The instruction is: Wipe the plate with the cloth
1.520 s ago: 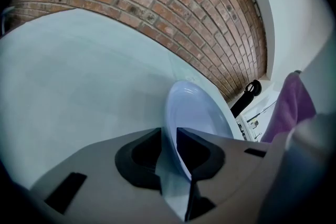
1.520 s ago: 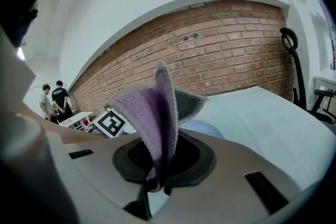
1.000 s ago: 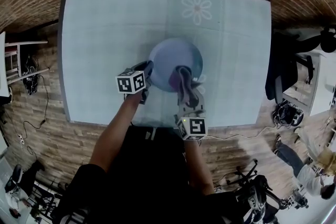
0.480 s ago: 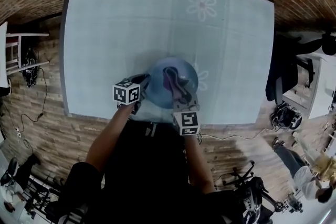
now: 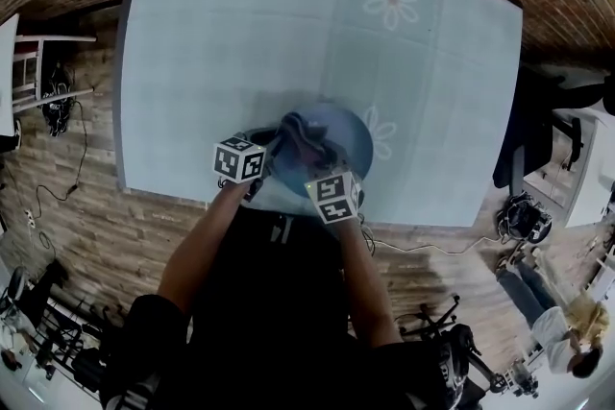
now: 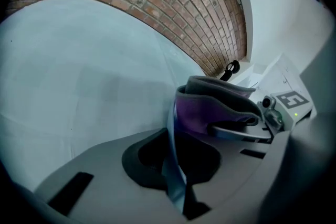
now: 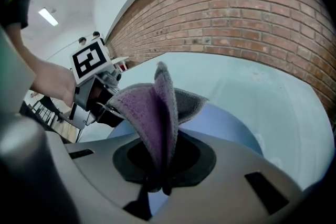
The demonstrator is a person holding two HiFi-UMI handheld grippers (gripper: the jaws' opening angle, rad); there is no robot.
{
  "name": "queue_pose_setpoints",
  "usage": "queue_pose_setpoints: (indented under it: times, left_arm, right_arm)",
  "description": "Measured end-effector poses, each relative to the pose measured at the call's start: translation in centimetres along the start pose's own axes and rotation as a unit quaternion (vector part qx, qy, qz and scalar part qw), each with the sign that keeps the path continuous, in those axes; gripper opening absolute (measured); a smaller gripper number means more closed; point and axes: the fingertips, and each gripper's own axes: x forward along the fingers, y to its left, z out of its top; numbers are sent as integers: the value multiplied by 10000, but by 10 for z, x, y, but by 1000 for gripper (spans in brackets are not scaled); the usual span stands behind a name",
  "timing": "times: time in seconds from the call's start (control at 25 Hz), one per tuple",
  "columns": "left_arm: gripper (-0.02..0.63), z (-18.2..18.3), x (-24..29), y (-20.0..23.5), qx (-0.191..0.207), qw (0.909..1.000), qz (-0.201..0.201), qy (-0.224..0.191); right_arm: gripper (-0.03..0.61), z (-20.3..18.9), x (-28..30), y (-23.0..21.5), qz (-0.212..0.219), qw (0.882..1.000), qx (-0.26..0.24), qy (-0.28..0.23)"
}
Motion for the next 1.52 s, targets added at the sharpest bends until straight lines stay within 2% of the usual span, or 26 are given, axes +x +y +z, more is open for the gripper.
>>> queue_pose_setpoints:
  times: [0.44,0.92,1.52]
  left_arm:
    - [46,0,-1,1,236,9996,125,15]
    - [46,1,-1,1,116,9999,103,25]
    - [44,1,-1,3,-9,9999,100,-63]
  right_arm:
    - [60,2,36,3,120,9973,-562,457]
    - [61,18,48,-9,56,9939,-993,481]
    - [60,16,39,-55,-673,9848,-1388,798]
